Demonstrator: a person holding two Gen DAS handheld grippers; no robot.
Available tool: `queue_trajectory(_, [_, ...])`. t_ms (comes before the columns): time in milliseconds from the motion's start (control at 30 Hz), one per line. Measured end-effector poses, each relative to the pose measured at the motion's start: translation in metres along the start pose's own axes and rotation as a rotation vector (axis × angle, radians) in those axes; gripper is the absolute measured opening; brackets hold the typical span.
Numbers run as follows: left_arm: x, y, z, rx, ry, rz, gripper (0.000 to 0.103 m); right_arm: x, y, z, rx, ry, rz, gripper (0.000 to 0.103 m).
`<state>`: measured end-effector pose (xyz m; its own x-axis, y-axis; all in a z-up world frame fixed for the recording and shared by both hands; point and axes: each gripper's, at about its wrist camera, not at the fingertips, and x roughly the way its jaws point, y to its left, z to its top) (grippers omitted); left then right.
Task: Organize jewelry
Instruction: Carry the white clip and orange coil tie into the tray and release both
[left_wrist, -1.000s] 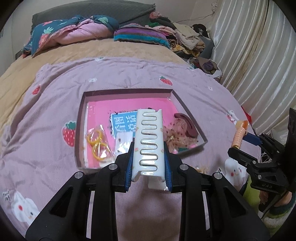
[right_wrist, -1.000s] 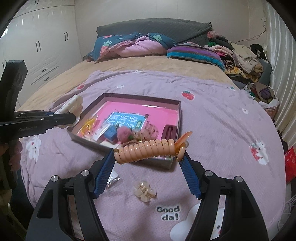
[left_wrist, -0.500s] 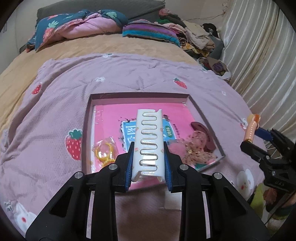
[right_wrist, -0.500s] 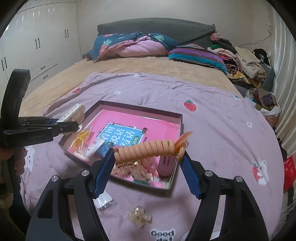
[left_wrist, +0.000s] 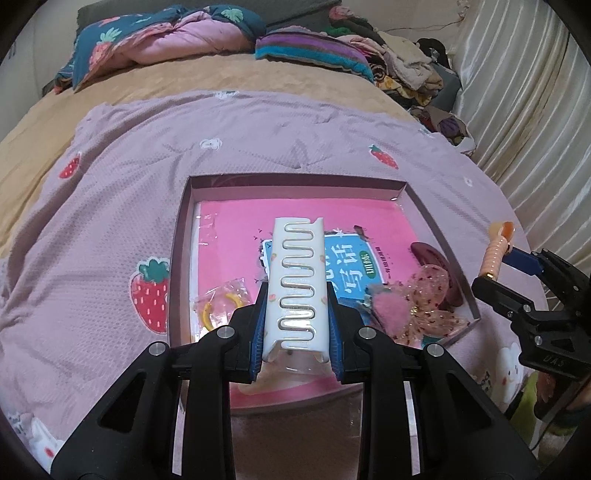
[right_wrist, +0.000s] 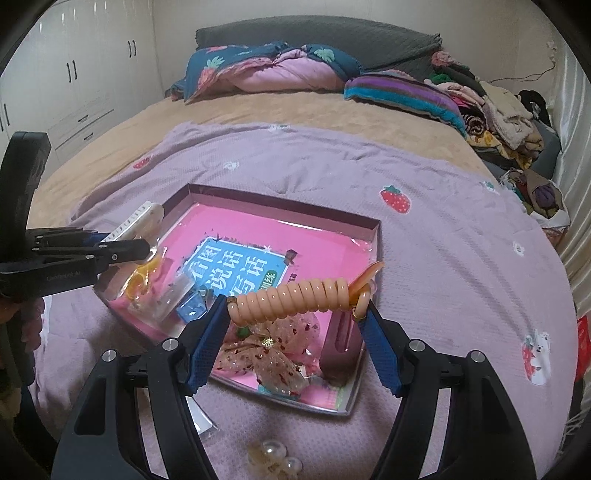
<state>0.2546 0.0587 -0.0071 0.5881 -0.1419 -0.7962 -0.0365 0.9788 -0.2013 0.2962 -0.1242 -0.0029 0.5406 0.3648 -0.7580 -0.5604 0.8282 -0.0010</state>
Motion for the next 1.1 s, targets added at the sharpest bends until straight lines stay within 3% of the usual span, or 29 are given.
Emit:
queue_trajectory(400, [0.026, 0.001, 0.001, -0.003, 0.040, -0.010, 0.020, 0.037, 0.001, -0.002, -0.021, 0.071, 0.023, 0.069])
queue_trajectory(533, [0.028, -0.001, 0.000, 0.006, 0.045, -0.007, 0.020, 0.045, 0.001, -0.005, -0.008, 0.100, 0.041, 0.075])
queue_trajectory(633, [0.025, -0.001, 0.000, 0.007, 0.036, 0.000, 0.037, 0.039, -0.002, -0.008, 0.024, 0.083, 0.049, 0.084])
queue_trajectory(700, [0.020, -0.002, -0.001, 0.009, 0.026, 0.003, 0.038, 0.030, -0.006, -0.009, 0.047, 0.061, 0.054, 0.089])
queue_trajectory(1100, [-0.038, -0.016, -0.016, 0.010, -0.080, 0.024, 0.079, -0.039, -0.022, -0.032, 0.090, -0.028, 0.035, 0.095])
